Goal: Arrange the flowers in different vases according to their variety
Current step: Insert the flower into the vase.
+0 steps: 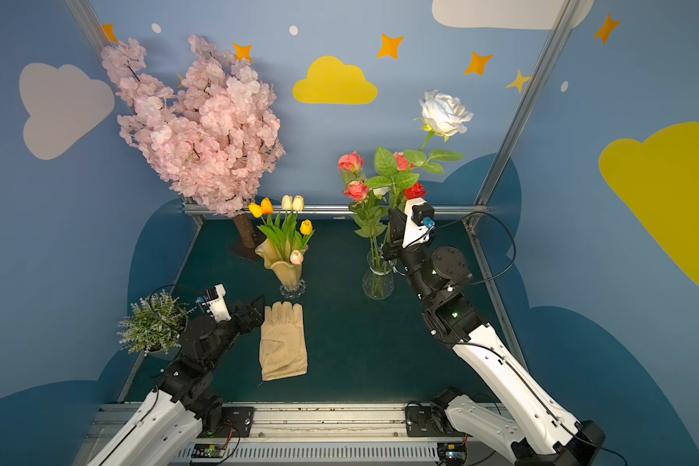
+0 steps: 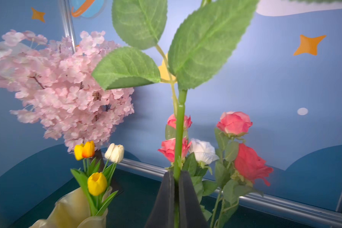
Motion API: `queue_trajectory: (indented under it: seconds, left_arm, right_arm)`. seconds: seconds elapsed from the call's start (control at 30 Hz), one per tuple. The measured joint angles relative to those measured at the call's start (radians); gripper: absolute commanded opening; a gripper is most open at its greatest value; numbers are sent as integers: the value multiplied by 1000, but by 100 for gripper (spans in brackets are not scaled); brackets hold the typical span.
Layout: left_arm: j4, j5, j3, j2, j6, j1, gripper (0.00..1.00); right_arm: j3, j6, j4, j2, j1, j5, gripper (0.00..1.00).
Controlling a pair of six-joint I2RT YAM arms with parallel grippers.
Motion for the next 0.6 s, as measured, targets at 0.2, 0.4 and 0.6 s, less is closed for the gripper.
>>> queue_trajectory:
  seconds: [0.2,0.4,0.6]
  left_arm:
    - [7,0,0,24,7,0,100]
    - [17,1,0,40,15,0,100]
    - [31,8,0,65,18,0,100]
  right_arm:
    - [19,-3,96,119,-90,3,0]
    - [51,39,128,253,-150,-46,0]
    - [32,106,156,308,-183,-95,0]
